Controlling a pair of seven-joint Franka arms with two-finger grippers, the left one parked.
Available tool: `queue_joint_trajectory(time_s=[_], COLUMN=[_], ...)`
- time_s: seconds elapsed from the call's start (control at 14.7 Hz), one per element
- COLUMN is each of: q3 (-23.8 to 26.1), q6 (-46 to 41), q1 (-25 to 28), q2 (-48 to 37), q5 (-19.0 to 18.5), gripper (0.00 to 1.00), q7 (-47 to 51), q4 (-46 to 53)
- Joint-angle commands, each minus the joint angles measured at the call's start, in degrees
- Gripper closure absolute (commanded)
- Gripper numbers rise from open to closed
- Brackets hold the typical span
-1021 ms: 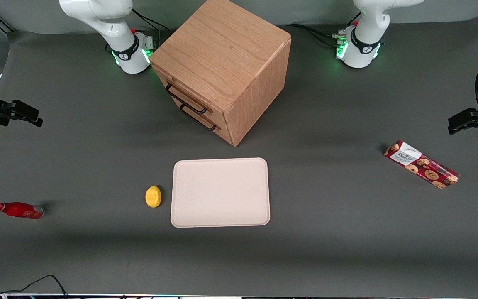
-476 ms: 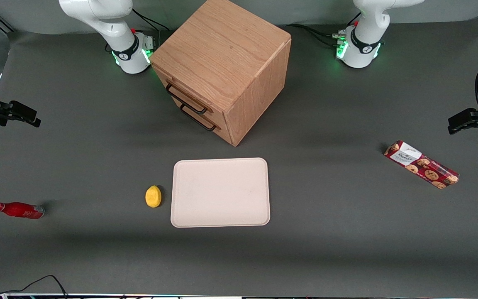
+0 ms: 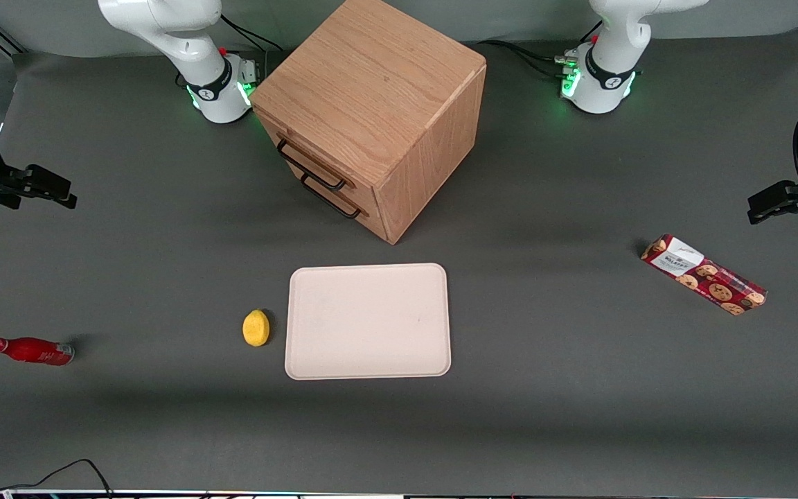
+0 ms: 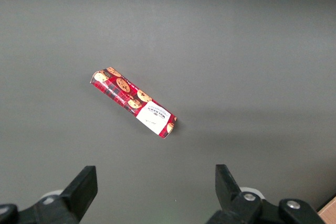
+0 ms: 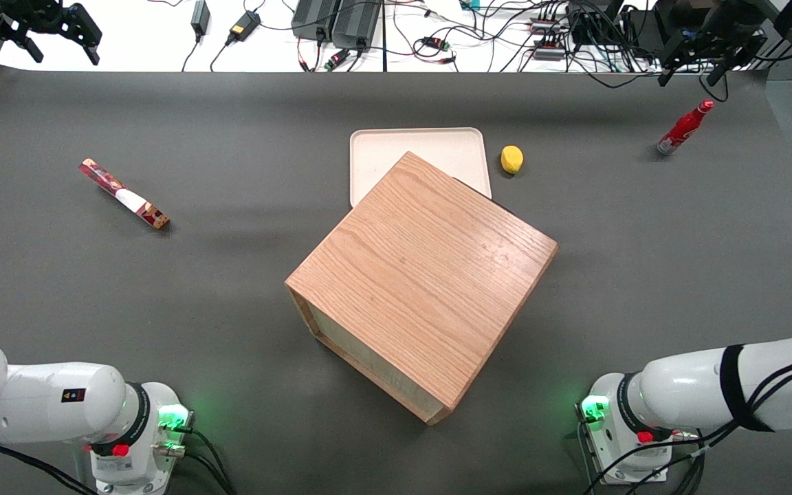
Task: Open upper drawer
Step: 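Move the right gripper toward the upper drawer's black handle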
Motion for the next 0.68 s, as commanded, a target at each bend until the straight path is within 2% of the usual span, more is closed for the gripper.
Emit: queue_joint_trajectory(time_s=[0.0,0.27,0.61], q3=[-1.77,-6.17,-7.85], q6=[-3.13,-7.44,-8.32], q1=[4.89,13.33,22.81], q2=[-0.24,-0.33,-0.24], q5=[1.91,6.12,6.40], gripper=[0.00,0.00,0.00], q7=[-2.62,-4.37,-4.29], q4=[1.49,2.37,2.37])
